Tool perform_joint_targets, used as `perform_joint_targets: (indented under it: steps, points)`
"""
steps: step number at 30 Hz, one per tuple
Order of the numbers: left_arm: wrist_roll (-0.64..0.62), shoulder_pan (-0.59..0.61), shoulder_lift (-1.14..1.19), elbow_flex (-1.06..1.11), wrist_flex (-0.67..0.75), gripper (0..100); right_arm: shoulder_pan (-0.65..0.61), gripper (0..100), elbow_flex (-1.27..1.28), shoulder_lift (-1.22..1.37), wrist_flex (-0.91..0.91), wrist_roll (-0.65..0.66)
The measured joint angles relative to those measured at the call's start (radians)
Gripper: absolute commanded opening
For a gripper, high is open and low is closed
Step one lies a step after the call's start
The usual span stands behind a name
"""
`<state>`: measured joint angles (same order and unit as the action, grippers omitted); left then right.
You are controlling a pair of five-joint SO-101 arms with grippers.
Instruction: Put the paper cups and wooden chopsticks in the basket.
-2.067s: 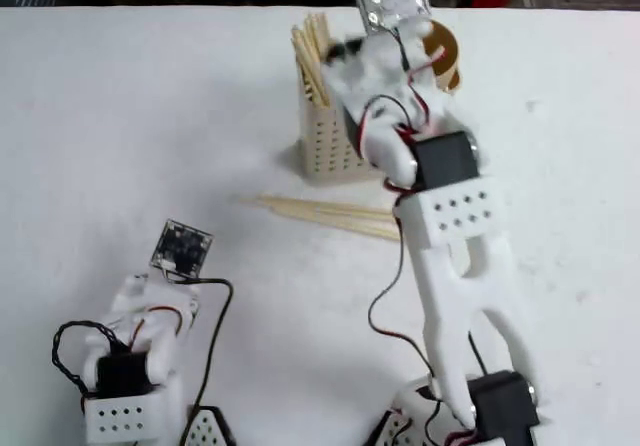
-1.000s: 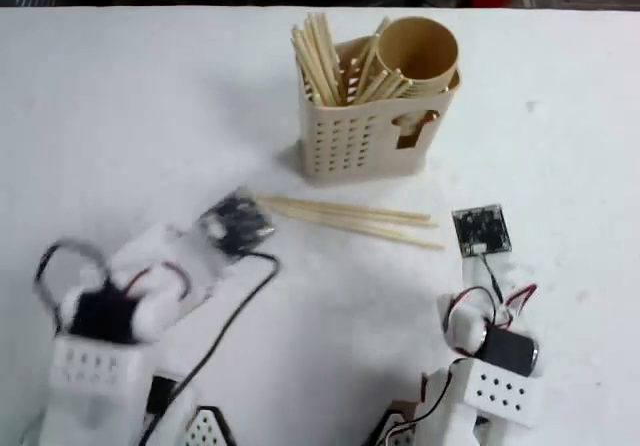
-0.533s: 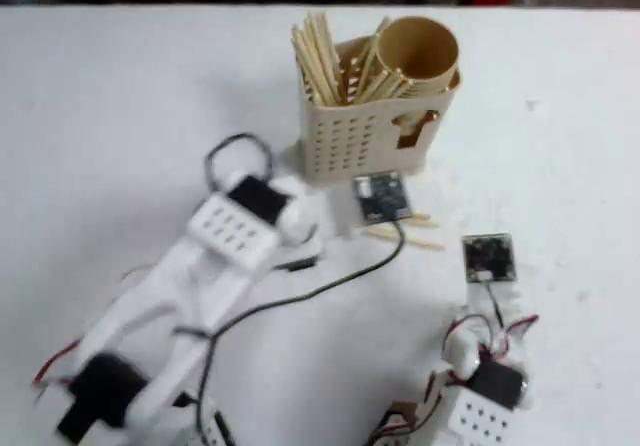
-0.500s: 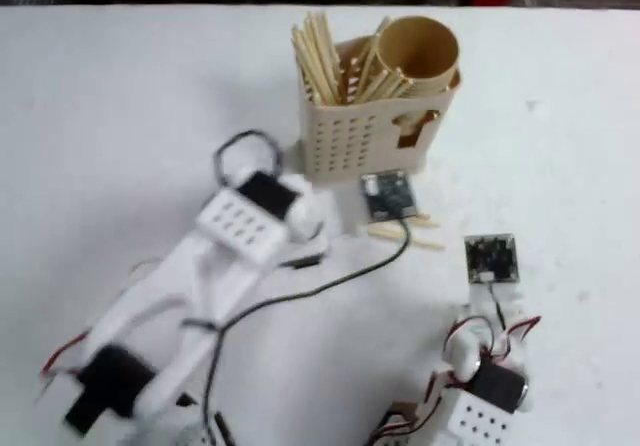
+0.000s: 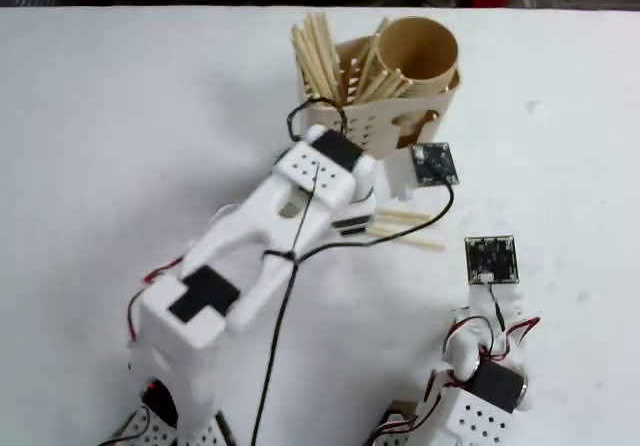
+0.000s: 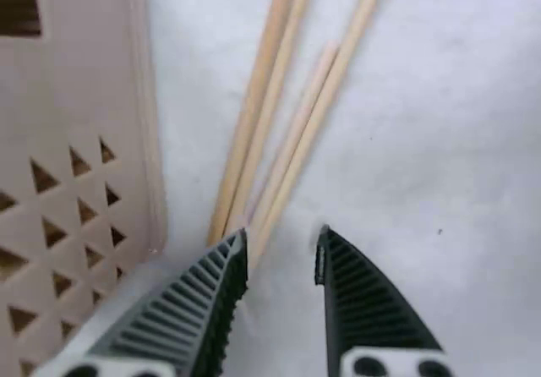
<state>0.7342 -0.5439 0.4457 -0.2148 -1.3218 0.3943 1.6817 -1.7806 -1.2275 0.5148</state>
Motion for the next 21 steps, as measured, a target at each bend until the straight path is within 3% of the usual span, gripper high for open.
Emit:
perform_joint_targets:
  steps: [12, 21]
  points:
    - [0.0, -0.005, 0.164, -0.13, -0.044, 15, 0.0, 1.7, 0.0, 0.0, 0.0, 0.0]
    - [0.0, -0.005, 0.273, -0.149, 0.029, 15, 0.0, 1.7, 0.0, 0.0, 0.0, 0.0]
